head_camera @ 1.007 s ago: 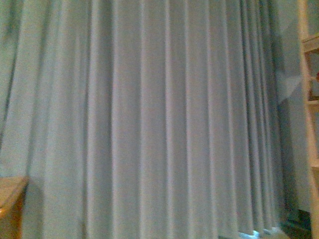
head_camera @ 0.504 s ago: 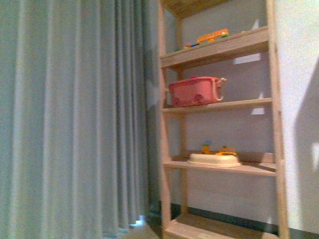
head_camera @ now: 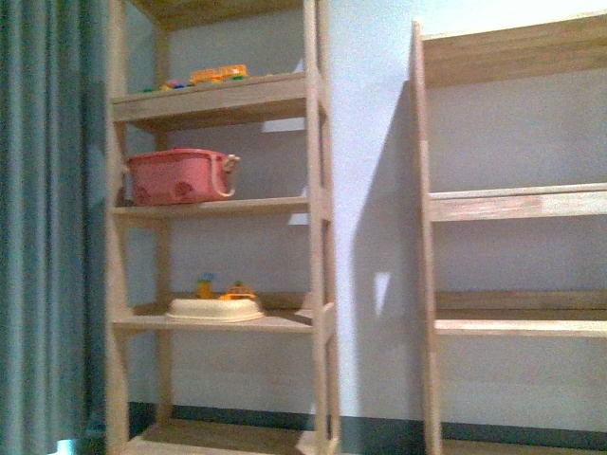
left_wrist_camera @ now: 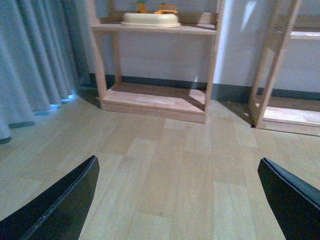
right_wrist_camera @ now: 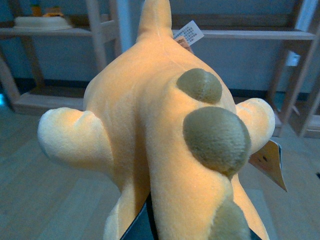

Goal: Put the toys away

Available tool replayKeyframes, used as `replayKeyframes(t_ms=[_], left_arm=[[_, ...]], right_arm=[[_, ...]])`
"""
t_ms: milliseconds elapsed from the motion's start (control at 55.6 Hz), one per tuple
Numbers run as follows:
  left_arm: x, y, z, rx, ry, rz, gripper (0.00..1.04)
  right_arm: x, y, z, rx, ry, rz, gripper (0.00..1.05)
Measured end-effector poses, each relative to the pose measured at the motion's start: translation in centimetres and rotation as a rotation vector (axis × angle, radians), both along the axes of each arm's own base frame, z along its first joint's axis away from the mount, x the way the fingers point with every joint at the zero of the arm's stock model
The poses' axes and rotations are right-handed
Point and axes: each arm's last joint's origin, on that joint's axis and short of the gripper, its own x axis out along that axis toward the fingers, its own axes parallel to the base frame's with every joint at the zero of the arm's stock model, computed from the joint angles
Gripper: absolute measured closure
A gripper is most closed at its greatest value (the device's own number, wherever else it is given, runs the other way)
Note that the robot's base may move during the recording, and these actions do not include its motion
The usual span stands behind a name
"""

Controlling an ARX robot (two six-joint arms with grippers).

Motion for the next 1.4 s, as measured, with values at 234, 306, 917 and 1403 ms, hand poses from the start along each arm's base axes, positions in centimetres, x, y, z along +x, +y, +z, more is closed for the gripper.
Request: replayKeyframes(t_ms=[234, 306, 917, 1403], left_arm=[[0.00, -0.01, 0.00, 0.000, 0.000, -0.002, 0.06], [0.00, -0.02, 0.01, 0.000, 0.000, -0.006, 0.06], [0.00, 0.00, 0.00, 0.000, 0.000, 0.000, 0.06], [0.00, 0.00, 0.00, 0.000, 0.000, 0.000, 0.06]], right_arm=[[0.00, -0.01, 0.00, 0.000, 0.000, -0.003, 0.98], [0.00, -0.07, 0.00, 0.000, 0.000, -0.018, 0.98], [0.00, 0.00, 0.00, 0.000, 0.000, 0.002, 0.98], [0.00, -0.01, 0.00, 0.000, 0.000, 0.000, 0.98]])
